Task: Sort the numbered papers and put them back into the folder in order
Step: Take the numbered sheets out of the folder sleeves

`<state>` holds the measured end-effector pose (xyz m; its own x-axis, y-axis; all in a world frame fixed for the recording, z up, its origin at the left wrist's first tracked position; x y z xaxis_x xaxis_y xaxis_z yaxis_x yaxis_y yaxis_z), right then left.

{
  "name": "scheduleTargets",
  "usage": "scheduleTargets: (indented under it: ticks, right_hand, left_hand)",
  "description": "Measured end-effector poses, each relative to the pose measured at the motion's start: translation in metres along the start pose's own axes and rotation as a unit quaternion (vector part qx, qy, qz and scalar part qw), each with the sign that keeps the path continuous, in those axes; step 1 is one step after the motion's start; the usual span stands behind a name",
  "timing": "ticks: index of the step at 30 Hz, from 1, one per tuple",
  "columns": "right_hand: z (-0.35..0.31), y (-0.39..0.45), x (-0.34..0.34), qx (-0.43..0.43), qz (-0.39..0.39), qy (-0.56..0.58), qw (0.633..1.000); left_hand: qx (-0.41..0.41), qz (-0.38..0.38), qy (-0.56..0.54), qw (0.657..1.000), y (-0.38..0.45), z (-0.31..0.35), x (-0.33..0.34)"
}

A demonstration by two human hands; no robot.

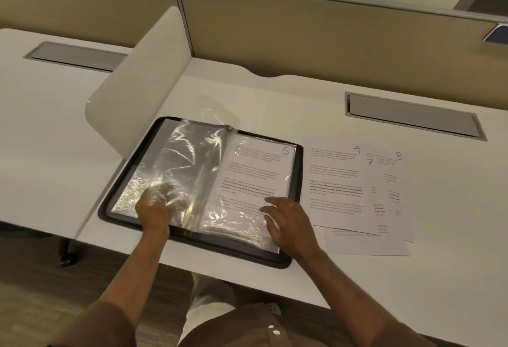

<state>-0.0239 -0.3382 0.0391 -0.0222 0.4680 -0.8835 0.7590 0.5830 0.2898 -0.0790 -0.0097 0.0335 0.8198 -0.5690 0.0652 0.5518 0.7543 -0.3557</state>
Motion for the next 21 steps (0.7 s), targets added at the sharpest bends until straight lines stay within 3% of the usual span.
scheduleTargets:
  ticks: [3,5,10,12,14,16,18,21]
  right_hand:
    - [-0.008,0.006,0.006,-0.018,-0.018,-0.010,1.000]
    - [-0.009,0.009,0.010,-0.020,-0.034,-0.013,0.999]
    - [-0.009,0.012,0.018,-0.016,-0.056,-0.022,0.998]
    - [-0.008,0.013,0.021,-0.008,-0.066,-0.023,0.998]
    - [-0.007,0.015,0.023,0.005,-0.077,-0.025,0.997]
    - [-0.007,0.015,0.025,0.013,-0.083,-0.028,0.996]
    - [-0.007,0.015,0.027,0.020,-0.087,-0.025,0.996]
    - [-0.008,0.016,0.029,0.029,-0.083,-0.023,0.996]
  left_hand:
    - [-0.099,0.053,0.032,0.993,0.025,-0.004,-0.032]
    - [-0.151,0.040,0.041,0.987,0.035,-0.005,-0.044]
    - [-0.142,0.076,-0.046,0.986,0.040,0.014,-0.063]
    - [-0.080,0.129,-0.068,0.986,0.041,0.024,-0.069]
    - [0.043,0.227,-0.100,0.968,0.037,0.043,-0.070]
    - [0.169,0.239,-0.081,0.953,0.027,0.066,-0.057]
    - [0.288,0.159,0.033,0.944,0.013,0.078,-0.029]
    - [0.382,-0.068,0.240,0.890,-0.012,0.063,0.026]
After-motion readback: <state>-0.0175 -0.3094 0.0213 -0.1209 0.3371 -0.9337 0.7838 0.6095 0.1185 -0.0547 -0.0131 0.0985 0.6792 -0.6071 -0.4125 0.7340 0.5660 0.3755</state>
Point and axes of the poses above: each hand's wrist, its own y-axis towards the middle knuckle, its own x-axis out of the palm, z = x × y, the point moved 3 cm from there along y, towards the middle knuckle, and after that the axes turned 4 degrees about -z, right-handed, at the moved point
